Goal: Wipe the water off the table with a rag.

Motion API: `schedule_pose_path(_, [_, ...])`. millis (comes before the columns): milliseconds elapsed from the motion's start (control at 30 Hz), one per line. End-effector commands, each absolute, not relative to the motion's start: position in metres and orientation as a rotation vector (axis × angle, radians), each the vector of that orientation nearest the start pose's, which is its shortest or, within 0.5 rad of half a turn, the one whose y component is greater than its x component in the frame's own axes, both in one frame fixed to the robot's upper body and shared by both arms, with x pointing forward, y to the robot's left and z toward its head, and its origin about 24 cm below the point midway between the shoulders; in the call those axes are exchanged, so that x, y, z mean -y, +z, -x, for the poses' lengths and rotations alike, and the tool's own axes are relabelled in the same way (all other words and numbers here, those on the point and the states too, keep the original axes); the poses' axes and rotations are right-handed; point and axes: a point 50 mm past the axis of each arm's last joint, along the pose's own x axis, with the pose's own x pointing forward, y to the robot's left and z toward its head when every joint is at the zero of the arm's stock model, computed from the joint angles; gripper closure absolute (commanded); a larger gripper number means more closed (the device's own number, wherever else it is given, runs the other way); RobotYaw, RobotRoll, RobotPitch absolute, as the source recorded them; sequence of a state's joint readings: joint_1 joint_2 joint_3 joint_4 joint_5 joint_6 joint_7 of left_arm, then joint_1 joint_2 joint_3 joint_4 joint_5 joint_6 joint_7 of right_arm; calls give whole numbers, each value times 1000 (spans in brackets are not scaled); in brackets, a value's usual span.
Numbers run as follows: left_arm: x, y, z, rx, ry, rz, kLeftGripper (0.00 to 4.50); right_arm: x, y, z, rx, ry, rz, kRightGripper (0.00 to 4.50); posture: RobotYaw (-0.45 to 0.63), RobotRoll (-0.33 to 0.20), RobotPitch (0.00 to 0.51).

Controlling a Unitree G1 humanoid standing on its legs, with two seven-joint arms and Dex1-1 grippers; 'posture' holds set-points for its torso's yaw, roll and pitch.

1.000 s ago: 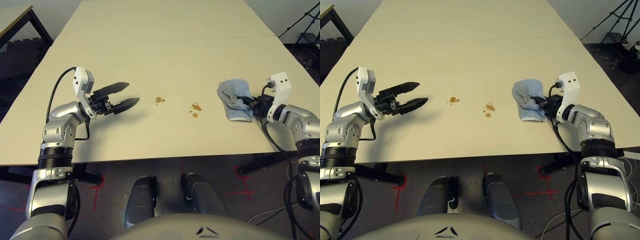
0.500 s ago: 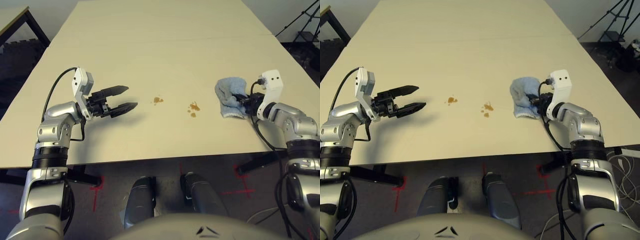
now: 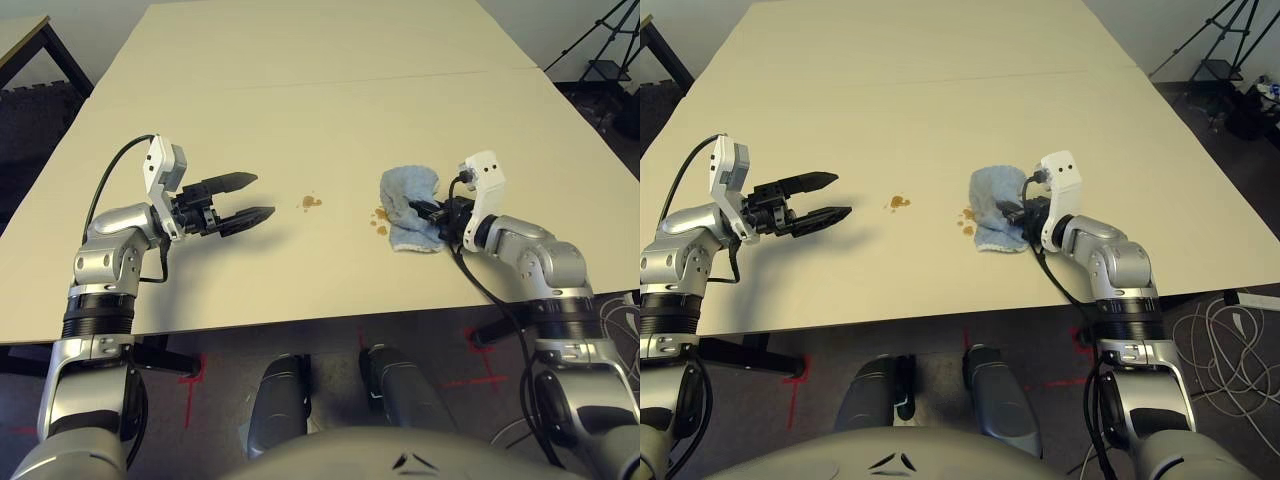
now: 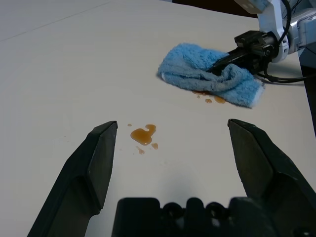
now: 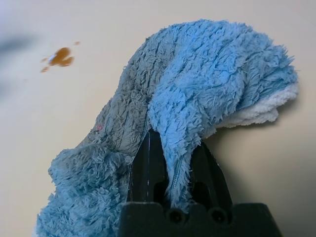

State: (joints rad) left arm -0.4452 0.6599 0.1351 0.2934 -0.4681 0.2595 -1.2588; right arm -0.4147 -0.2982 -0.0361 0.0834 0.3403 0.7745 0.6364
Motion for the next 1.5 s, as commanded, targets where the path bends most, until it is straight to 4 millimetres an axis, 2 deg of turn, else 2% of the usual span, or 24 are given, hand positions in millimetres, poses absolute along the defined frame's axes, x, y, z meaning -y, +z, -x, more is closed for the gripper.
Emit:
schedule_pose_path(33, [-250,139,-295,-93,-1065,-91,0,130,62,-293,-550,816,-207,4321,-100,0,118])
schedule_pose_path(267, [-249,139,-296,-91,-1069,-91,0,114,61,-286,-569,884,-221,4321,-102,0,121])
schedule_pose_path(433, [-248,139,-296,-89,-1069,-89,0,112,61,-289,-559,867,-219,4321,-100,0,121])
schedule_pose_path(633, [-247,139,-296,-87,-1069,-88,0,126,67,-303,-520,794,-200,4323,-101,0,120])
schedule_pose_path(967, [-245,140,-297,-80,-1070,-88,0,161,85,-329,-447,670,-156,4331,-102,0,118])
schedule_pose_path(1500, [-245,140,-299,-81,-1067,-90,0,201,109,-358,-320,478,-127,4332,-108,0,121])
